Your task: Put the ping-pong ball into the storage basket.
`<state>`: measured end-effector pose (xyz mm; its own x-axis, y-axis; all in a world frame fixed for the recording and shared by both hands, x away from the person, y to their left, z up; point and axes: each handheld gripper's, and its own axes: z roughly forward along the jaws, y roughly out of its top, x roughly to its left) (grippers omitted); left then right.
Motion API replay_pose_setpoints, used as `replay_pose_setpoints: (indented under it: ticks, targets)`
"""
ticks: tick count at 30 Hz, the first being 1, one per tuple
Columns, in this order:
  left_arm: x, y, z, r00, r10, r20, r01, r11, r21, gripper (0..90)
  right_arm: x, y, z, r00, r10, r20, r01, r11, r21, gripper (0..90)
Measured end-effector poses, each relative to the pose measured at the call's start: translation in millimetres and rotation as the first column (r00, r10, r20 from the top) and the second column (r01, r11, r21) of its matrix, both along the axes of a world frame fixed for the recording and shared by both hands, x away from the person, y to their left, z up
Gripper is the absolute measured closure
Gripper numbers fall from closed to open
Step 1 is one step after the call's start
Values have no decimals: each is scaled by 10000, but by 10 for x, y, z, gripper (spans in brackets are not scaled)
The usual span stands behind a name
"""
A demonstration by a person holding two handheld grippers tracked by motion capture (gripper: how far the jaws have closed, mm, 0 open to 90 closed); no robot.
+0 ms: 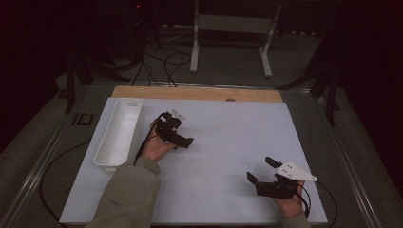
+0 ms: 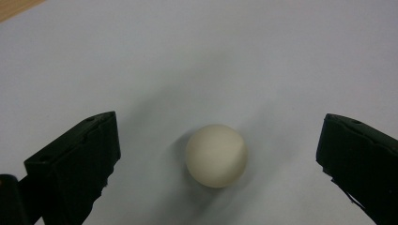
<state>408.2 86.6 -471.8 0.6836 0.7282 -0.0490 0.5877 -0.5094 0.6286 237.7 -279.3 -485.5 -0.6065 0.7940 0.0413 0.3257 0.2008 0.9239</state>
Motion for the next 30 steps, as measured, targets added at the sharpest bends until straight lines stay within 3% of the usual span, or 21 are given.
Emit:
replay_pose_setpoints:
  ticks: [18, 24, 30]
  targets:
    - [6, -21, -36, 9997, -34, -249, 37, 9999, 142, 15, 0, 8, -5, 10000, 44, -36, -45, 10000, -48, 78]
    - [0, -53, -60, 9996, -55, -289, 68, 9988, 479, 36, 0, 8, -5, 10000, 43, -35, -43, 10000, -42, 78]
    - [-1, -68, -75, 9995, -16, -302, 32, 9985, 548, 49, 0, 10, -6, 10000, 47, -32, -47, 10000, -52, 78]
